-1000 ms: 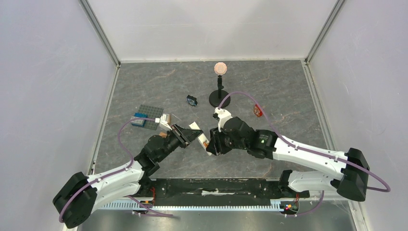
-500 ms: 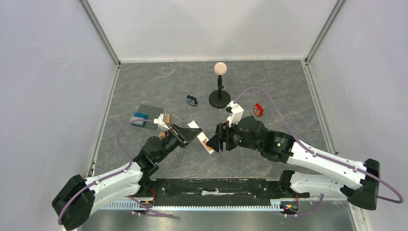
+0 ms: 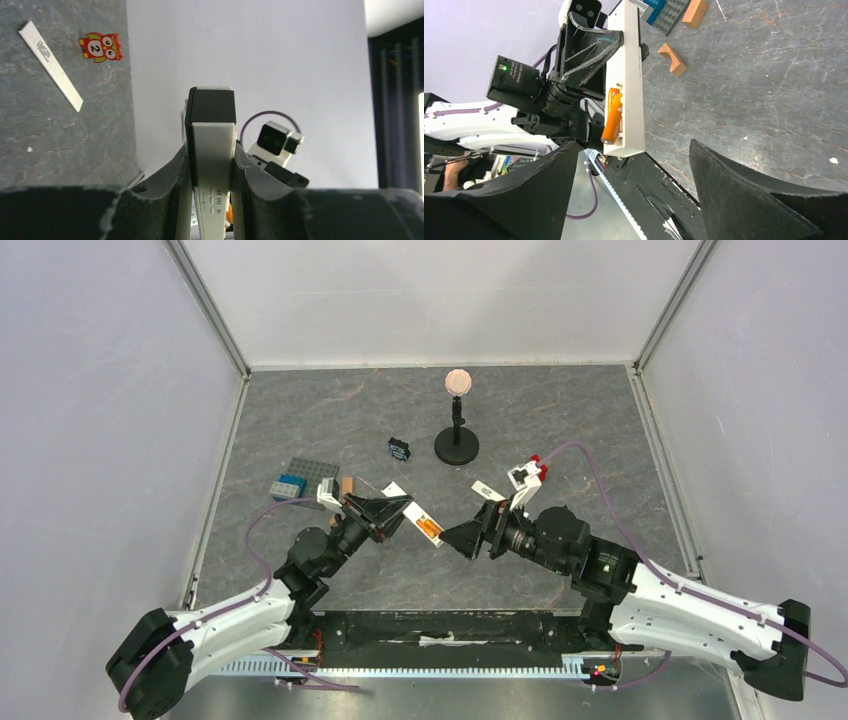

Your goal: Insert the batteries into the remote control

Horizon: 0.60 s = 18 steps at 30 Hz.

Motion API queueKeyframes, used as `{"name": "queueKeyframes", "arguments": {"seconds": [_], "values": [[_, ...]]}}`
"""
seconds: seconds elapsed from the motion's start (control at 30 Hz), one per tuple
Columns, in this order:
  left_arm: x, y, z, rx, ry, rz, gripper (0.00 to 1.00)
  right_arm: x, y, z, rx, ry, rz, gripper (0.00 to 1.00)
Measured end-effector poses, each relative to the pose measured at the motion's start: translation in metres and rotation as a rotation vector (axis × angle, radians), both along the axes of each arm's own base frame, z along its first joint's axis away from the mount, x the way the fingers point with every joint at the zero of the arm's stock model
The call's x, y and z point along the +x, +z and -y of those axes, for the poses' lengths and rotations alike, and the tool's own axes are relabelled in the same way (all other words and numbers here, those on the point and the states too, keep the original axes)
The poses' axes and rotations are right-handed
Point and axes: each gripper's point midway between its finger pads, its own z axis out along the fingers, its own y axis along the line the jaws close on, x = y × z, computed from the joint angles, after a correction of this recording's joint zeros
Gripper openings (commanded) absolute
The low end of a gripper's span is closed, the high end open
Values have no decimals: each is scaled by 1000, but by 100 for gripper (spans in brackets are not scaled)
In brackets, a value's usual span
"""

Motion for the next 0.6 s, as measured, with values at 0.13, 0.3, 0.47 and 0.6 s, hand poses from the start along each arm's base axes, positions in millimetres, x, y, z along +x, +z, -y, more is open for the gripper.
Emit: {"name": "queueKeyframes", "arguments": {"seconds": [0.13,0.3,0.47,0.6], "values": [[2,5,-3,-56,12,-38,2,0,3,-3,55,-5,-17,83],[3,8,-5,-98,14,-72,2,1,17,-8,131,-13,-27,78],[4,8,-6,-108,20,-79,2,2,8,-8,152,-29,-63,69],[4,8,-6,-110,20,-82,2,4,4,-10,156,-39,-80,65]]}}
